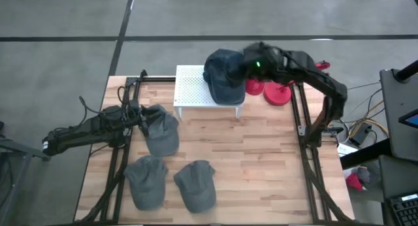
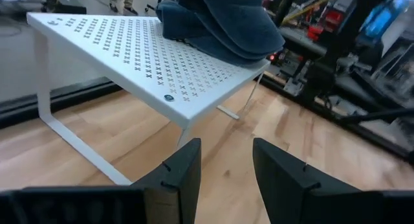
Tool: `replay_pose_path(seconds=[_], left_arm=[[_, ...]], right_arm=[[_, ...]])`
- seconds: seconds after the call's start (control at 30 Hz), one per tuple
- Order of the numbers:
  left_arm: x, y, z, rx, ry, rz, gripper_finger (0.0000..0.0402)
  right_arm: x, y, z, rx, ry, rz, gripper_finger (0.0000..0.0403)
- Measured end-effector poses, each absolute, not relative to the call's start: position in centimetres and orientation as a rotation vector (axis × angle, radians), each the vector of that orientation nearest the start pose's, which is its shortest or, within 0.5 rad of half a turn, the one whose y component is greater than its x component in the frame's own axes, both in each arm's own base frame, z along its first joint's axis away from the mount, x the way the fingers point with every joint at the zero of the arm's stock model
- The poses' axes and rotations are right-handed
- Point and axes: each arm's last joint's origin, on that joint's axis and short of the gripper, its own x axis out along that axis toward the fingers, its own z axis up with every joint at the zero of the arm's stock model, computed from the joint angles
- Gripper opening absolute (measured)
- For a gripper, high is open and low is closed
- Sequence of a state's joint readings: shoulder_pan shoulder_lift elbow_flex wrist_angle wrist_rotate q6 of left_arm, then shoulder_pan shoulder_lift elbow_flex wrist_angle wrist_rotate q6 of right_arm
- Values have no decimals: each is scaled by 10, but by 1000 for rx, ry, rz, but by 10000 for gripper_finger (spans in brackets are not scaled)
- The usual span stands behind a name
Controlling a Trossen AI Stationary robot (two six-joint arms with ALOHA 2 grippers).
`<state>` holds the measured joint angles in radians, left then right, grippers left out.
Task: Pick & Place hat
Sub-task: Put the top left gray cap on the shelf
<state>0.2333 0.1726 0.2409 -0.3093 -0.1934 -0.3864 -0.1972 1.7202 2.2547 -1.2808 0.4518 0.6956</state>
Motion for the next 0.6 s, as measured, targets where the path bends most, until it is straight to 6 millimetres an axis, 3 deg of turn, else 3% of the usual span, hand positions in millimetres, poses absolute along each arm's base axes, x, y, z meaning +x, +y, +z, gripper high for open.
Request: replay_pose_path(seconds=[0.23, 0.43, 0.6], left_arm=[[91, 25, 203, -384, 168, 391, 142], [89, 25, 215, -369, 167, 390, 142], [86, 26, 230, -350, 259, 459, 142]], right_arm=[[279, -15, 462, 445, 777, -776, 51], [273, 24, 453, 314, 799, -735, 42], [256, 40, 440, 319, 806, -751, 34]])
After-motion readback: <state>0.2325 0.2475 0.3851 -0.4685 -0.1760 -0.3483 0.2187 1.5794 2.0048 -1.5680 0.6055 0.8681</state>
